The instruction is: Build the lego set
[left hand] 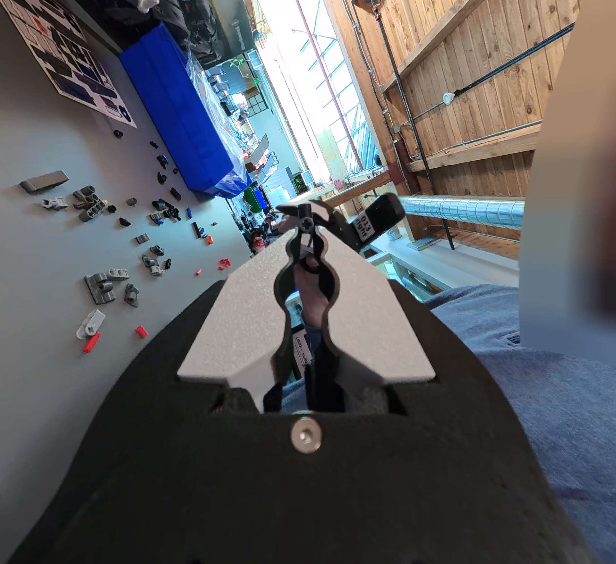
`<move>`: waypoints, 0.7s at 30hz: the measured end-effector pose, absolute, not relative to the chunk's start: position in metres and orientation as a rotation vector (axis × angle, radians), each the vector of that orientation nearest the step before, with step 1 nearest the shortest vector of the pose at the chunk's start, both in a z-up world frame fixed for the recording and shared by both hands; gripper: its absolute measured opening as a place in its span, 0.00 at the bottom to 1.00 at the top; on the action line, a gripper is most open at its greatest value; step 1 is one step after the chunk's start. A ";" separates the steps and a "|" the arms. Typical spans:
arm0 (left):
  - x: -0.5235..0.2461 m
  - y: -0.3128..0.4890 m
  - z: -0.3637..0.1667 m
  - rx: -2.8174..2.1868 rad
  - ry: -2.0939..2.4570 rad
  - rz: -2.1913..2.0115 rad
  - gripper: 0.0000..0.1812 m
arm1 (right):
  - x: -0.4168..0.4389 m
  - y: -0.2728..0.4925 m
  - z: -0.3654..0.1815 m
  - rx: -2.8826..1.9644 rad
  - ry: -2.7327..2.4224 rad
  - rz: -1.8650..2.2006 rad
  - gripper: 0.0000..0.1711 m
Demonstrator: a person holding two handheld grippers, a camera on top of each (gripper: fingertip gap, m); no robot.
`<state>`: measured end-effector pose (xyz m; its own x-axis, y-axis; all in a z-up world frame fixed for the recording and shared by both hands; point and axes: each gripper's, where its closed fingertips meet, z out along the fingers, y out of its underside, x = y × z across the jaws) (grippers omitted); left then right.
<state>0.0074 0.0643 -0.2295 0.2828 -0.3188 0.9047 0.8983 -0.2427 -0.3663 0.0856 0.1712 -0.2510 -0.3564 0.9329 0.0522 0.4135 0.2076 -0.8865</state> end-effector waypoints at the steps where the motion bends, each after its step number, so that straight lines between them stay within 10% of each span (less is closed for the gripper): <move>1: 0.009 0.068 -0.232 -1.351 -0.599 -1.287 0.03 | 0.097 0.187 -0.256 -1.298 -1.852 1.063 0.16; 21: 0.032 0.101 -0.260 -1.449 -0.637 -1.252 0.02 | 0.164 0.281 -0.321 -1.564 -1.863 0.818 0.18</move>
